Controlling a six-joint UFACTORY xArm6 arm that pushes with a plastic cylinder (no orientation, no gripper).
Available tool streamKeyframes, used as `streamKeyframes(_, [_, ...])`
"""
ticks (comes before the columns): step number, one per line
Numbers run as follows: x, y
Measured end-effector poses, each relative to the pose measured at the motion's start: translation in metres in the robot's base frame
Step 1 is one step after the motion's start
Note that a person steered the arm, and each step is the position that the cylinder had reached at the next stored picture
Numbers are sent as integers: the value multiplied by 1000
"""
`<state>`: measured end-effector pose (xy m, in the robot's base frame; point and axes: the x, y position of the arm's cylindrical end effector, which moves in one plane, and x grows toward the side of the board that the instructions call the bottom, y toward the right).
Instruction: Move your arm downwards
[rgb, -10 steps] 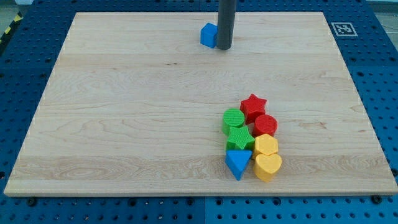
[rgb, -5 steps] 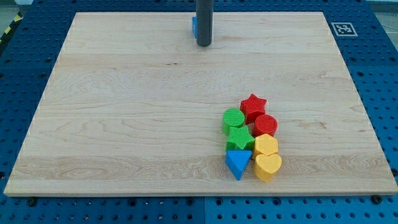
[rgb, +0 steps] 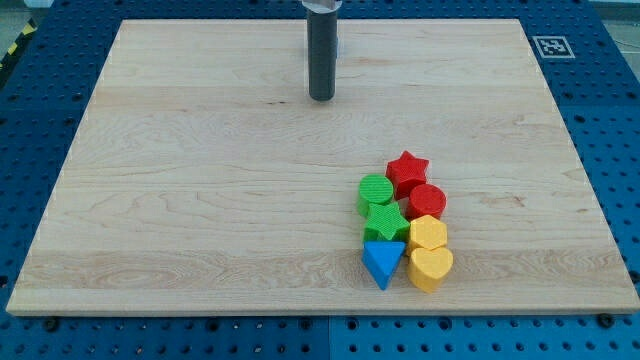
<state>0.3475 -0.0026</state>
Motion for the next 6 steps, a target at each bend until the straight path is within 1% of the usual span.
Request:
streamKeyframes(3, [17, -5])
streamKeyframes(4, [46, 0])
streamKeyframes(6, [89, 0])
